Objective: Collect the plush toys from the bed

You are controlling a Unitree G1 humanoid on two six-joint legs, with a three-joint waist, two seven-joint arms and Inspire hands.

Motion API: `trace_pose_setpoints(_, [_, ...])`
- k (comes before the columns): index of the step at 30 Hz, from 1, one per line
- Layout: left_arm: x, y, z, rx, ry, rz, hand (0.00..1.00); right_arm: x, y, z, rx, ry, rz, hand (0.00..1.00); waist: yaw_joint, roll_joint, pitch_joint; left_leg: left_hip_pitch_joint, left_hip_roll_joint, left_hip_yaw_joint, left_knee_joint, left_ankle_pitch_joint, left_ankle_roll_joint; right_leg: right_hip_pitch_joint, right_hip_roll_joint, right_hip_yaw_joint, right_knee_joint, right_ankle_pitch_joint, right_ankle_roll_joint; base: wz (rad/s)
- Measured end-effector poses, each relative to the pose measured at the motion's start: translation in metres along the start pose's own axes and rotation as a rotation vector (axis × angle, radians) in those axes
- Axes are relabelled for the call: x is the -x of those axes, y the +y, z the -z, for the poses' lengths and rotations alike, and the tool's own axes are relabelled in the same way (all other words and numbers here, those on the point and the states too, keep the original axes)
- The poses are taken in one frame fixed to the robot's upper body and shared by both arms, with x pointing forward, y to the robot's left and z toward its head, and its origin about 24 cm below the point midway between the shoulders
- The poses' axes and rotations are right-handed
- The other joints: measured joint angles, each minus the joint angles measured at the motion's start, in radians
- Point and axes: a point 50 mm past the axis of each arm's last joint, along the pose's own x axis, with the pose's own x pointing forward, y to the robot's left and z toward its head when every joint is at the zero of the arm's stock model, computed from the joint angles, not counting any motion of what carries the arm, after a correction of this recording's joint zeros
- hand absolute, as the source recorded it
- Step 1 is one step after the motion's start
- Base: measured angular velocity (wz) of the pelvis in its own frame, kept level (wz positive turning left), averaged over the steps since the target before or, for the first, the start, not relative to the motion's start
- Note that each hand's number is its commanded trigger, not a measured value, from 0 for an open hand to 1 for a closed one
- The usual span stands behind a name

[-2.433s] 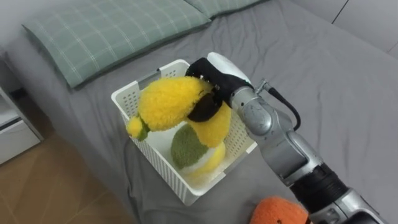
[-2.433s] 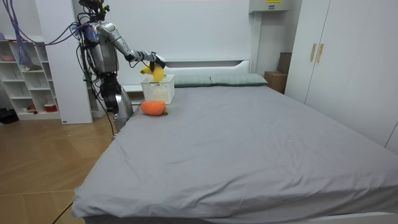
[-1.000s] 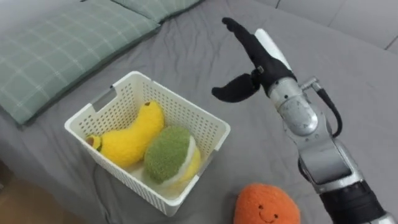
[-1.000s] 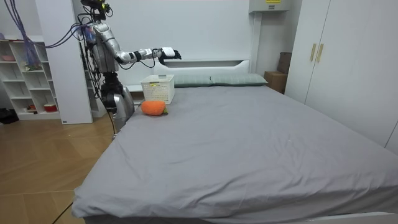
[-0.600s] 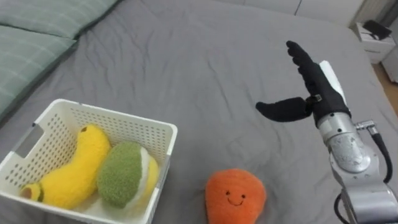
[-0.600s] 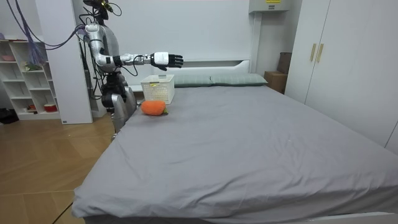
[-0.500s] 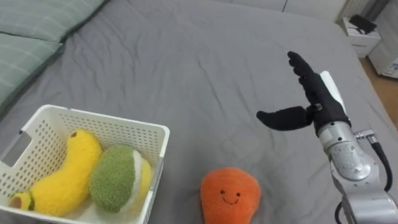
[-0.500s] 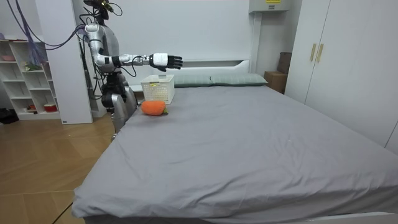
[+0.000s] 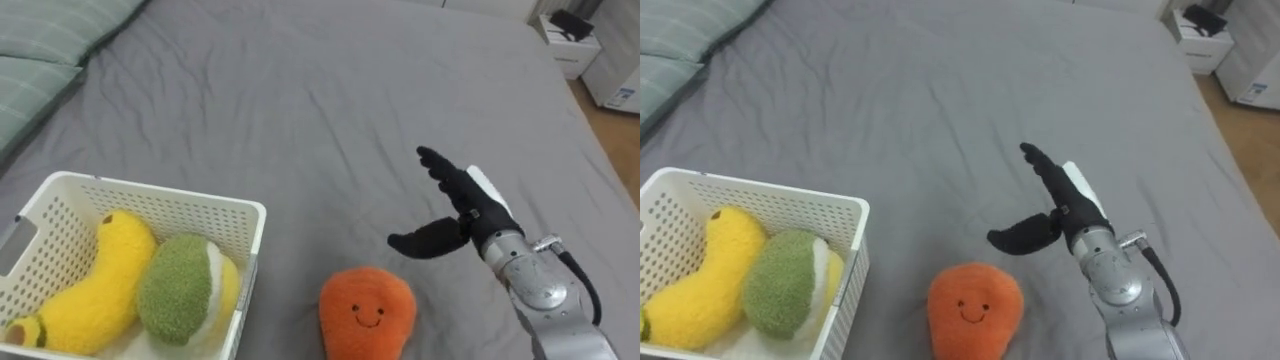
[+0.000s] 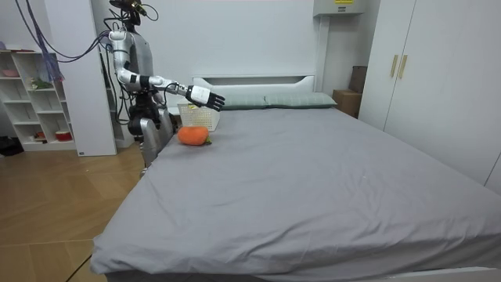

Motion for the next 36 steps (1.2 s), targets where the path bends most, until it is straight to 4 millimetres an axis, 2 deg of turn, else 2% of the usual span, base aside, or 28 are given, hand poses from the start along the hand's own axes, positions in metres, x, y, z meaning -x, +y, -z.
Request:
trace_pose_setpoints(3, [0.000, 0.001, 0.005, 0.005, 0.016, -0.002, 0.00, 0.000, 0.015, 0.009, 0.034, 0.040, -0.083, 0.00, 0.011, -0.005, -0.0023, -0.016, 0.000, 0.000, 0.001, 0.000, 0.000, -0.016, 0.001, 0.000, 0.001, 0.000, 0.000, -0.03])
trace_pose_setpoints(7, [0.000, 0.002, 0.005, -0.009, 0.015, -0.006, 0.00, 0.004, 0.036, 0.021, 0.072, 0.091, -0.188, 0.00, 0.026, -0.027, -0.0005, -0.021, 0.001, -0.002, 0.001, 0.000, -0.001, -0.020, 0.002, -0.002, -0.002, 0.000, -0.001, 0.00])
trace_pose_setpoints(11, [0.000, 0.002, 0.004, -0.013, 0.015, -0.006, 0.00, 0.004, 0.049, 0.029, 0.128, 0.136, -0.278, 0.00, 0.049, -0.037, -0.0053, -0.039, 0.000, -0.004, 0.001, 0.000, -0.001, -0.032, 0.002, -0.004, -0.003, 0.001, 0.000, 0.00])
trace_pose_setpoints(14, [0.000, 0.002, 0.002, -0.013, 0.010, -0.004, 0.00, 0.005, 0.051, 0.031, 0.152, 0.161, -0.319, 0.00, 0.079, -0.037, -0.0053, -0.058, 0.000, -0.004, 0.003, 0.000, -0.001, -0.053, 0.002, -0.005, -0.002, 0.002, -0.001, 0.00])
trace_pose_setpoints(16, [0.000, 0.003, 0.004, -0.015, 0.018, -0.004, 0.00, 0.004, 0.052, 0.033, 0.163, 0.173, -0.336, 0.00, 0.088, -0.033, -0.0027, -0.068, 0.000, -0.006, 0.003, 0.000, -0.001, -0.060, 0.001, -0.008, -0.002, 0.002, -0.001, 0.03])
trace_pose_setpoints(18, [0.000, 0.005, 0.003, -0.018, 0.019, -0.002, 0.00, 0.001, 0.055, 0.037, 0.173, 0.202, -0.359, 0.00, 0.090, -0.035, -0.0043, -0.077, 0.000, -0.015, 0.005, 0.000, -0.001, -0.067, 0.001, -0.019, -0.004, 0.002, -0.001, 0.15])
trace_pose_setpoints(24, [-0.002, 0.008, -0.006, -0.027, 0.017, -0.009, 0.00, -0.012, 0.052, 0.042, 0.242, 0.257, -0.379, 0.00, 0.109, -0.041, 0.0041, -0.139, -0.001, -0.040, 0.026, 0.000, -0.001, -0.105, -0.002, -0.044, -0.006, 0.002, -0.001, 0.14])
trace_pose_setpoints(27, [-0.003, 0.006, -0.014, -0.025, -0.001, -0.006, 0.00, -0.016, 0.055, 0.042, 0.256, 0.266, -0.391, 0.00, 0.111, -0.056, 0.0096, -0.155, -0.002, -0.057, 0.033, 0.000, -0.002, -0.106, -0.002, -0.056, -0.018, 0.002, -0.001, 0.17])
trace_pose_setpoints(32, [-0.003, -0.001, -0.025, -0.024, -0.024, 0.011, 0.00, -0.018, 0.062, 0.044, 0.299, 0.277, -0.402, 0.00, 0.121, -0.073, 0.0090, -0.167, -0.002, -0.058, 0.033, 0.000, -0.002, -0.117, -0.002, -0.057, -0.019, 0.002, -0.001, 0.00])
trace_pose_setpoints(33, [-0.003, -0.002, -0.026, -0.024, -0.028, 0.012, 0.00, -0.018, 0.063, 0.044, 0.302, 0.277, -0.401, 0.01, 0.122, -0.073, 0.0090, -0.168, -0.002, -0.058, 0.033, 0.000, -0.002, -0.118, -0.002, -0.058, -0.019, 0.002, -0.001, 0.00])
trace_pose_setpoints(35, [-0.003, -0.004, -0.029, -0.024, -0.035, 0.013, 0.00, -0.018, 0.063, 0.044, 0.311, 0.276, -0.399, 0.11, 0.123, -0.073, 0.0089, -0.168, -0.002, -0.058, 0.033, 0.000, -0.002, -0.118, -0.001, -0.063, -0.019, 0.002, -0.001, 0.00])
trace_pose_setpoints(36, [-0.003, -0.004, -0.029, -0.023, -0.036, 0.012, 0.00, -0.018, 0.063, 0.044, 0.311, 0.276, -0.398, 0.24, 0.123, -0.073, 0.0089, -0.168, -0.002, -0.058, 0.033, 0.000, -0.002, -0.118, -0.001, -0.063, -0.018, 0.002, -0.001, 0.00])
